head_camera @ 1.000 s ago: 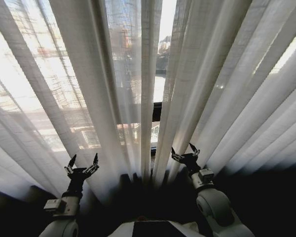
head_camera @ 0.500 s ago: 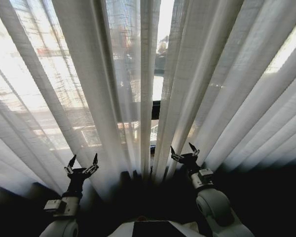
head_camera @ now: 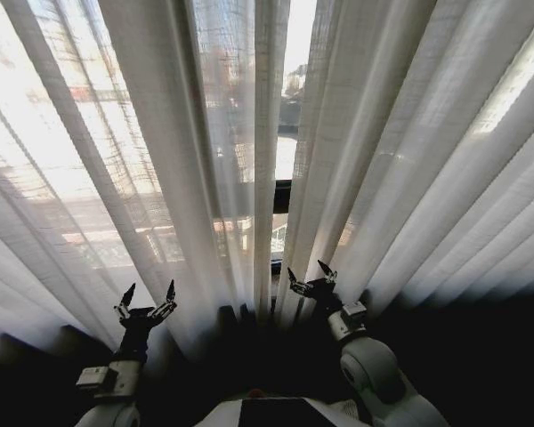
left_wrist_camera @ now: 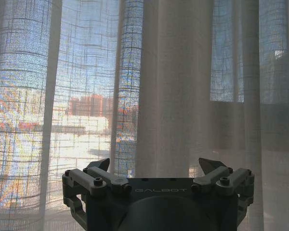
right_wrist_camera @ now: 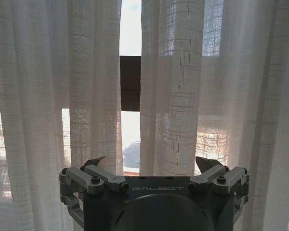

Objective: Open the curtains by pulling them apart, changing their state from closed to fully open.

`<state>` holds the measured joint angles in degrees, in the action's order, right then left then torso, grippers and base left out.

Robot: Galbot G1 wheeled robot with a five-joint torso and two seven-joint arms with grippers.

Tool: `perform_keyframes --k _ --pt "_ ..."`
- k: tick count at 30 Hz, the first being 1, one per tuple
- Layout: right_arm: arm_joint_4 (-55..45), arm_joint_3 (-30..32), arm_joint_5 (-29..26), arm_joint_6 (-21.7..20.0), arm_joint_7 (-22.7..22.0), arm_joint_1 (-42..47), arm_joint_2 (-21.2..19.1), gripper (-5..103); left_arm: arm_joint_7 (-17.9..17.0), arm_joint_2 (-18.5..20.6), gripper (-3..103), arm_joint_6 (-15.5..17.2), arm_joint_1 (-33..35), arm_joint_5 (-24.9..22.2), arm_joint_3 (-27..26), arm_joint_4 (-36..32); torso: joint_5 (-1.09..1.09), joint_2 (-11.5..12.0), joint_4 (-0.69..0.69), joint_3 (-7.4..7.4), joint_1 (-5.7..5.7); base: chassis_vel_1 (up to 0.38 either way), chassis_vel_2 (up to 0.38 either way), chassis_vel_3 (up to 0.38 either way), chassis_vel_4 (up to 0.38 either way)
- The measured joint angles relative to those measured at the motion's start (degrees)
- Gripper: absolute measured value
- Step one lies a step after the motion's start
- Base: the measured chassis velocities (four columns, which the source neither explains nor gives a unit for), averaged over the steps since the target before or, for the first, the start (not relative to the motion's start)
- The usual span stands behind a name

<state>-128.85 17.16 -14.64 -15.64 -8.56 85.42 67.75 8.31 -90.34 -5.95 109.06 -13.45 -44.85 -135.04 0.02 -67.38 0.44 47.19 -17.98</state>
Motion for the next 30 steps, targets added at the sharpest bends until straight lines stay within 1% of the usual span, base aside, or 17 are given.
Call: perform_keyframes --k 8,12,13,14,15,16,17,20,21,22,23,26,27,29,30 --pt "3.8 -2.0 -0.4 -0.5 -1.8 -5.8 0.4 100 0.0 -0.7 100 0.2 0.6 0.7 -0.2 -1.0 -0.01 0.0 0.00 0.00 0.00 0.000 0.000 0.000 0.000" --pt "6.3 -2.3 -0.8 -1.4 -3.0 -9.3 0.5 100 0.0 -0.8 100 0.2 0.9 0.8 -0.4 -1.1 -0.01 0.0 0.00 0.00 -0.01 0.000 0.000 0.000 0.000" --pt "7.6 -2.6 -1.4 -2.0 -3.8 -11.0 0.6 103 0.0 -0.8 100 0.1 1.0 0.8 -0.6 -1.1 -0.01 0.0 0.00 0.00 -0.01 0.000 0.000 0.000 0.000" --pt "8.2 -2.8 -1.7 -2.1 -4.5 -11.8 0.7 99 0.0 -0.8 100 0.1 1.0 0.8 -0.6 -1.1 -0.01 0.0 0.00 0.01 -0.01 0.000 0.000 0.000 0.000" --pt "9.0 -2.9 -2.0 -2.2 -5.1 -12.7 0.8 99 0.0 -0.8 100 0.1 1.0 0.8 -0.7 -1.2 -0.01 0.0 0.00 0.00 -0.01 0.000 0.000 0.000 0.000" --pt "9.6 -2.9 -2.1 -2.3 -5.4 -13.2 0.8 94 -0.1 -0.8 100 0.1 1.0 0.8 -0.8 -1.3 -0.01 0.0 0.00 0.00 -0.01 0.000 0.000 0.000 0.000" --pt "9.6 -2.9 -2.1 -2.3 -5.4 -13.2 0.8 94 -0.1 -0.8 100 0.1 1.0 0.8 -0.8 -1.3 -0.01 0.0 0.00 0.00 -0.01 0.000 0.000 0.000 0.000" --pt "10.7 -2.9 -2.3 -2.3 -5.9 -14.4 1.0 79 -0.2 -0.8 100 0.1 0.8 0.8 -0.8 -1.5 -0.01 0.0 0.00 0.00 -0.01 0.000 0.000 0.000 0.000" --pt "10.8 -2.8 -2.3 -2.3 -6.0 -14.5 1.0 79 -0.2 -0.8 100 0.1 0.7 0.8 -0.8 -1.5 -0.01 0.0 0.00 0.00 -0.01 0.000 0.000 0.000 0.000" --pt "10.8 -2.7 -2.3 -2.3 -6.0 -14.5 0.9 73 -0.2 -0.8 100 0.1 0.6 0.8 -0.8 -1.5 -0.01 0.0 0.00 0.00 -0.01 0.000 0.000 0.000 0.000" --pt "10.8 -2.7 -2.3 -2.3 -6.0 -14.5 0.9 73 -0.2 -0.8 100 0.1 0.6 0.8 -0.8 -1.5 -0.01 0.0 0.00 0.00 -0.01 0.000 0.000 0.000 0.000" --pt "10.7 -2.3 -2.3 -2.3 -6.0 -14.4 0.8 57 -0.3 -0.8 100 0.1 0.6 0.8 -0.7 -1.5 -0.01 0.0 0.00 0.00 -0.01 0.000 0.000 0.000 0.000" --pt "10.7 -2.3 -2.3 -2.3 -6.0 -14.4 0.8 57 -0.3 -0.8 100 0.1 0.6 0.8 -0.7 -1.5 -0.01 0.0 0.00 0.00 -0.01 0.000 0.000 0.000 0.000" --pt "10.2 -2.0 -2.3 -2.3 -6.0 -14.0 0.8 46 -0.3 -0.8 100 0.0 0.8 0.8 -0.6 -1.7 -0.01 0.0 0.00 0.00 -0.01 0.000 0.000 0.000 0.000" --pt "10.0 -1.8 -2.3 -2.3 -6.0 -13.8 0.8 46 -0.3 -0.8 100 -0.1 0.9 0.8 -0.6 -1.8 -0.01 0.0 0.00 0.00 -0.01 0.000 0.000 0.000 0.000"
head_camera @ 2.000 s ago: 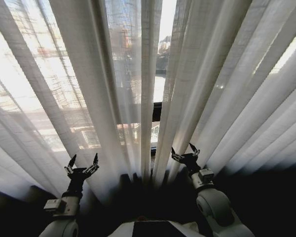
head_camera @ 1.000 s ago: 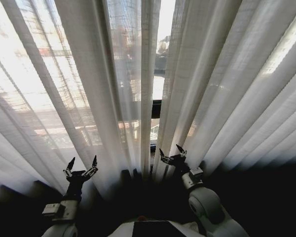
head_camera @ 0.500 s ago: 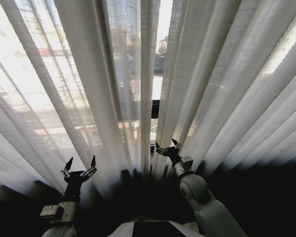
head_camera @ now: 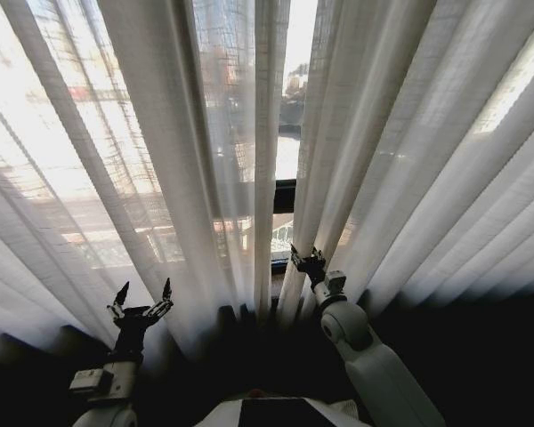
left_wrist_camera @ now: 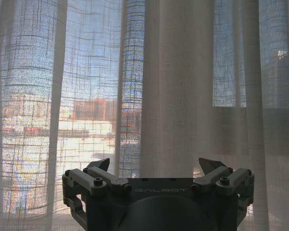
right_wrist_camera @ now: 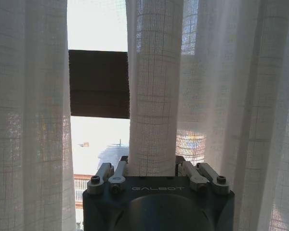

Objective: Open the curtains by pulling them apart, changing their state from closed to fully open.

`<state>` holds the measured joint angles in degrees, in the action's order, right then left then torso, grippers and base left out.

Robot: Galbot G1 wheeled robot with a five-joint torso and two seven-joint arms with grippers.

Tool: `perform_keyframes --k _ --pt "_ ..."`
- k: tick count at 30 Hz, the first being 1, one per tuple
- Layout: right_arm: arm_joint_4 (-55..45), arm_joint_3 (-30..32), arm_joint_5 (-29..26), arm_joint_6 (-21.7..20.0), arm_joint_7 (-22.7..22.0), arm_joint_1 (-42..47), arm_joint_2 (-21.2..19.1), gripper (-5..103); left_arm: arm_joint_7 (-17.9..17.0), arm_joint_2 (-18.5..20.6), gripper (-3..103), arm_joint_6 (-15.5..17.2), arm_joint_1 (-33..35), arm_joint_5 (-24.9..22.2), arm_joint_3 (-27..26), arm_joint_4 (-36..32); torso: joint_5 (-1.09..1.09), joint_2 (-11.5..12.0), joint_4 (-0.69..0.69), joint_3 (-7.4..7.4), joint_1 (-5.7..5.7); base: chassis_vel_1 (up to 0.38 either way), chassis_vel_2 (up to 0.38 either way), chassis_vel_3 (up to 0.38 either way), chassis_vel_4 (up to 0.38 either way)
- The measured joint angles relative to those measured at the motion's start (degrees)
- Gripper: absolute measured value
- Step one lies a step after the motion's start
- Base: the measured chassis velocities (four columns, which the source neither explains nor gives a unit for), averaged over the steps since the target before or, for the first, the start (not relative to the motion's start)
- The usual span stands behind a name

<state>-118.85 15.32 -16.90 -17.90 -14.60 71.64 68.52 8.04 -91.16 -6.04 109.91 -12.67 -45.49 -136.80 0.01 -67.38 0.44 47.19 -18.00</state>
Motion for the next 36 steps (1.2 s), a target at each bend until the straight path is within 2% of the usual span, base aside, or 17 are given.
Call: perform_keyframes --k 1,3,5,6,10,27,36 --pt "-0.3 0.2 0.0 0.1 0.0 0.3 0.0 35 0.0 0.0 100 -0.2 0.2 0.0 0.0 -0.1 0.00 0.0 0.00 0.00 0.00 0.000 0.000 0.000 0.000" --pt "-0.6 0.3 0.0 0.1 0.0 0.6 0.0 35 0.0 0.0 100 -0.3 0.3 0.0 0.1 -0.1 0.00 0.0 0.00 0.00 0.00 0.000 0.000 0.000 0.000" --pt "-1.2 0.5 0.0 0.2 0.0 1.1 0.0 24 0.0 0.0 100 -0.7 0.6 0.0 0.2 -0.1 0.00 0.0 0.00 0.00 0.00 0.000 0.000 0.000 0.000" --pt "-1.2 0.5 0.0 0.2 0.0 1.1 0.0 24 0.0 0.0 100 -0.7 0.6 0.0 0.2 -0.1 0.00 0.0 0.00 0.00 0.00 0.000 0.000 0.000 0.000" --pt "-2.3 0.8 -0.3 0.4 0.1 1.6 -0.1 3 0.0 0.0 100 -1.2 1.0 0.0 0.3 -0.3 0.00 0.0 0.00 0.00 0.00 0.000 0.000 0.000 0.000" --pt "-4.5 2.5 -1.9 0.2 1.5 3.6 -0.5 0 0.0 0.0 100 -3.1 2.4 0.0 0.6 -0.3 0.00 0.0 0.00 0.00 0.00 0.000 0.000 0.000 0.000" --pt "-4.8 3.6 -2.0 0.2 1.5 4.2 -0.5 0 0.0 0.0 100 -3.2 2.7 0.2 0.9 -0.4 -0.01 0.0 -0.01 -0.01 0.00 -0.123 -0.155 0.117 0.140"
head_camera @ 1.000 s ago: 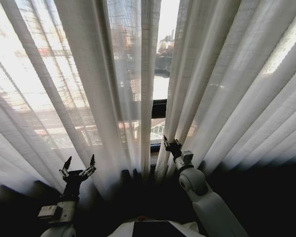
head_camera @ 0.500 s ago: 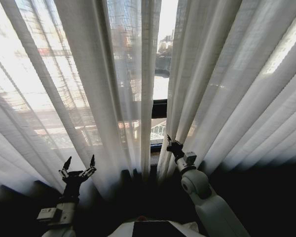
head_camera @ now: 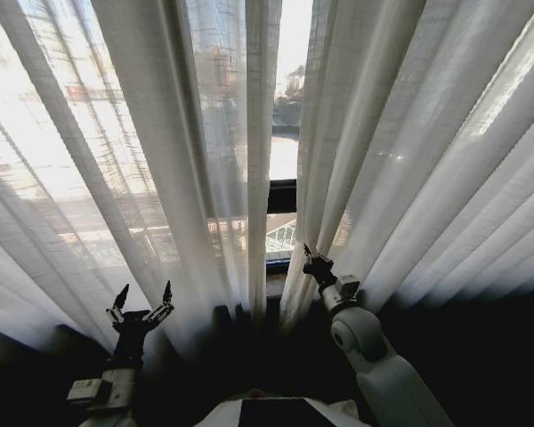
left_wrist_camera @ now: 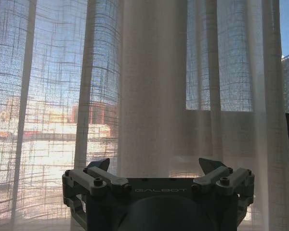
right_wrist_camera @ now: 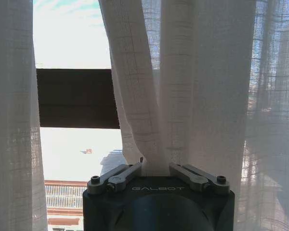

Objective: Open the curtains by pulling them apart, changing their state from closed to fully open.

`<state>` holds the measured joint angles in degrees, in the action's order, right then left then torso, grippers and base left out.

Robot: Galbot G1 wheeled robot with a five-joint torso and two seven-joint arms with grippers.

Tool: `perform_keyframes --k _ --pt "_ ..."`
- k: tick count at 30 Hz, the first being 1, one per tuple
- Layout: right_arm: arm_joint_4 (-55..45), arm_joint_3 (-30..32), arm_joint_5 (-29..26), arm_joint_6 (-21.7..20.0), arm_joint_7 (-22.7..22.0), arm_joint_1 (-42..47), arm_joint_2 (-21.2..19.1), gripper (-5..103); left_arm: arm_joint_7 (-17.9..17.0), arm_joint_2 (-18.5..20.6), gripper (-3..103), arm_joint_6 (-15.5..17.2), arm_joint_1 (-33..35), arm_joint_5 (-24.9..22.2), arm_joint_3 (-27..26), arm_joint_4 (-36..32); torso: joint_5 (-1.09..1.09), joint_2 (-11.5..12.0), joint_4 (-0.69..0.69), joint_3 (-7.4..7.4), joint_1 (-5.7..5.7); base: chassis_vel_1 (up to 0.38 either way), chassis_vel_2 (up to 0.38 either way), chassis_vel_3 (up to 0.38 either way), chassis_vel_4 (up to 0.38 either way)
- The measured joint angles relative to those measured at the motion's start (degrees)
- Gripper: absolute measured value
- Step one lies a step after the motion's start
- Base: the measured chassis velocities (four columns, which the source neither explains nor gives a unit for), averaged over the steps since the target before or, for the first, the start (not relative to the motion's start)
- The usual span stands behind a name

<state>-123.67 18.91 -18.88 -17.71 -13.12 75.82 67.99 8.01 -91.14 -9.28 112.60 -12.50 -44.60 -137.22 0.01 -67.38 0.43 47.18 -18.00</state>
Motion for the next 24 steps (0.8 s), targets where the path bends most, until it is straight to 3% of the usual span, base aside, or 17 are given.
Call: perform_keyframes --k 11,24 --pt "-0.4 1.8 -1.1 0.2 0.0 0.9 -0.4 0 0.0 0.0 100 -0.5 0.5 0.9 1.0 -0.2 0.00 0.0 0.01 0.00 0.01 -0.278 -0.278 0.254 0.279" --pt "-0.3 4.4 -2.7 0.4 0.0 1.6 -1.0 0 -0.1 -0.1 100 -1.2 1.4 1.9 1.7 -0.7 0.01 0.0 -0.01 0.01 -0.01 -0.358 -0.356 0.355 0.368"
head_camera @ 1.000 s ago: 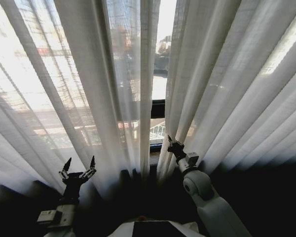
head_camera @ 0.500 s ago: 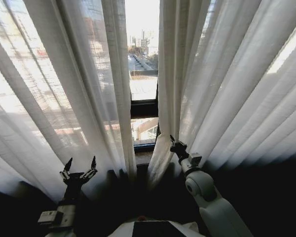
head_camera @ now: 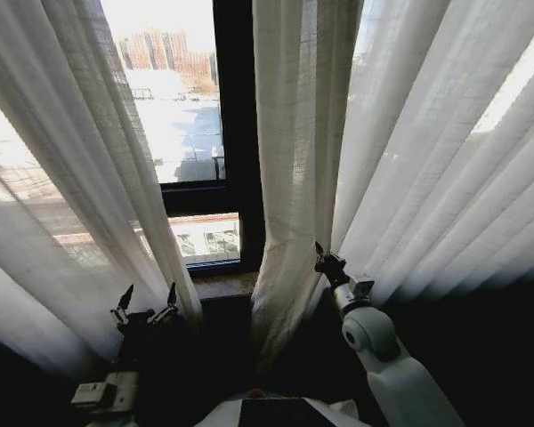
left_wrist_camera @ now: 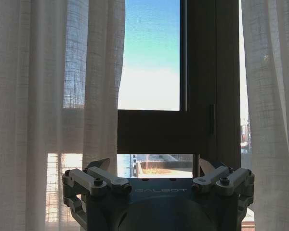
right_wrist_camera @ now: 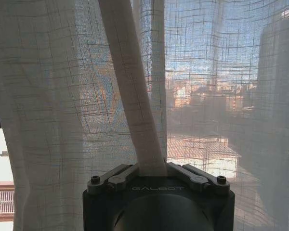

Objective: Open the curtains by pulling them apart, changing their state from closed to fully open.

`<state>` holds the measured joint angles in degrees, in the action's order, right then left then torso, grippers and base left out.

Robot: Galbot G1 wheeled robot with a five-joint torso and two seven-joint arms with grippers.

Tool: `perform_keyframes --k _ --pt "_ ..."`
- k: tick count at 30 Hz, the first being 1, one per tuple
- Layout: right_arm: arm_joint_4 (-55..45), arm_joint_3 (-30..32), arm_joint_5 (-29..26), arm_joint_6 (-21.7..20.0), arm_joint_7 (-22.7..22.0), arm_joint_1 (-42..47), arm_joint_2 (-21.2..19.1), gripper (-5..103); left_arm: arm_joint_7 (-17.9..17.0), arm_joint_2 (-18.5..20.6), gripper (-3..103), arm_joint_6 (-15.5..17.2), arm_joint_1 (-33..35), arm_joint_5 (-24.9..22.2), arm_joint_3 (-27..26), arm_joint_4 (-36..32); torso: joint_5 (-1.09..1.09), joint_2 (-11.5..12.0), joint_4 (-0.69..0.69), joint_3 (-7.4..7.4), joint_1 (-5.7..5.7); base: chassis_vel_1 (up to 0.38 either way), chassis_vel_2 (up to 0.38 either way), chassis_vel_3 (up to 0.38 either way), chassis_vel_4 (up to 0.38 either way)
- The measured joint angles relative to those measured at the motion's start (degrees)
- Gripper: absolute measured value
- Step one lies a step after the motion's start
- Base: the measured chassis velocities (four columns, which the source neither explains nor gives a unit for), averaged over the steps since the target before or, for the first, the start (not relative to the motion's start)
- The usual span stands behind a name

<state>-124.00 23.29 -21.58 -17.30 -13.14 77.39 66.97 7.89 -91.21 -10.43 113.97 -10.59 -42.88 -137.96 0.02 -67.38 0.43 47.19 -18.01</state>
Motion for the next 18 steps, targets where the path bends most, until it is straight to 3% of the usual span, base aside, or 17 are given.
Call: perform_keyframes --k 18 --pt "0.0 2.9 -1.1 1.3 0.1 1.2 -0.5 0 0.0 0.0 100 0.0 0.3 0.3 0.1 -0.3 -0.02 0.0 0.00 -0.01 0.02 -0.358 -0.344 0.345 0.357"
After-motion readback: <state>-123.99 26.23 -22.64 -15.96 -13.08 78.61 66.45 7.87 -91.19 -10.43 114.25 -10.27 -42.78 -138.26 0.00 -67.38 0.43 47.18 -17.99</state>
